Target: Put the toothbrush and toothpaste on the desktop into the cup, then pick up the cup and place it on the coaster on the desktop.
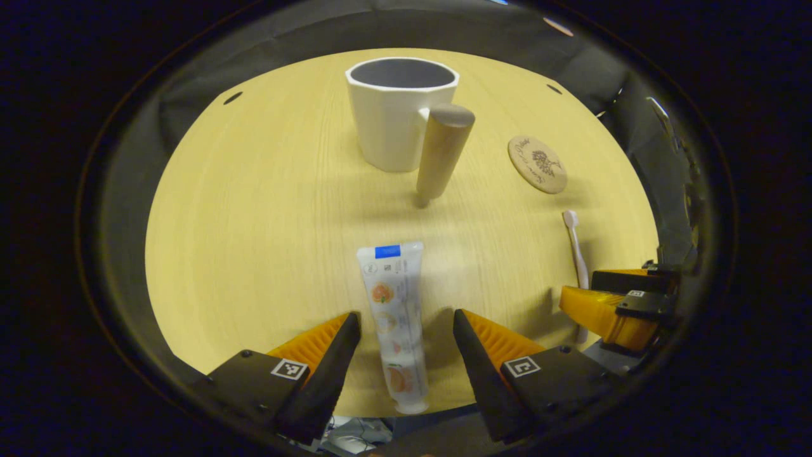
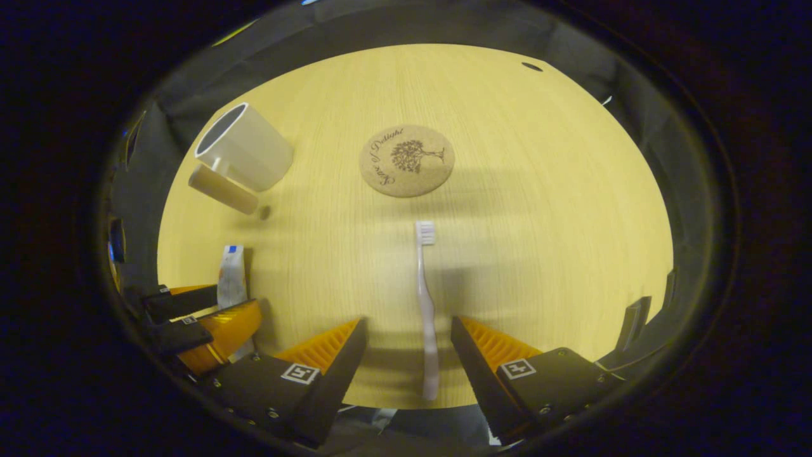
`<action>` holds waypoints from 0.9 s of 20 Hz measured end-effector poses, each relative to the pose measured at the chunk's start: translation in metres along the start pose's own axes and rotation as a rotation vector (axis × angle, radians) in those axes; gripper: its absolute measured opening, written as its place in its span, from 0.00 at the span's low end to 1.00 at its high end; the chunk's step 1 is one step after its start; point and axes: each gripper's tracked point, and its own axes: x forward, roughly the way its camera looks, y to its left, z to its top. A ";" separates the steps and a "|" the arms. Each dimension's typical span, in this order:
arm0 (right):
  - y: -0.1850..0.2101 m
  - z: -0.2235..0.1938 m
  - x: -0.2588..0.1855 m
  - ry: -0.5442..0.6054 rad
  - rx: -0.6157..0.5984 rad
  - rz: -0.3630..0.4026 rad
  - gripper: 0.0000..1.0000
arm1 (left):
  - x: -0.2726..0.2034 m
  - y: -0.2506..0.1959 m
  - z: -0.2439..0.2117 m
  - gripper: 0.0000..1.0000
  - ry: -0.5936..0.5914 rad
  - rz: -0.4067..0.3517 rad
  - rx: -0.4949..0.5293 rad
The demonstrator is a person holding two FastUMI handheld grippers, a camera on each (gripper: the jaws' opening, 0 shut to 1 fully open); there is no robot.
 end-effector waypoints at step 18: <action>-0.013 -0.003 0.001 0.012 -0.027 0.004 0.06 | 0.001 0.008 0.007 0.28 -0.029 0.032 0.019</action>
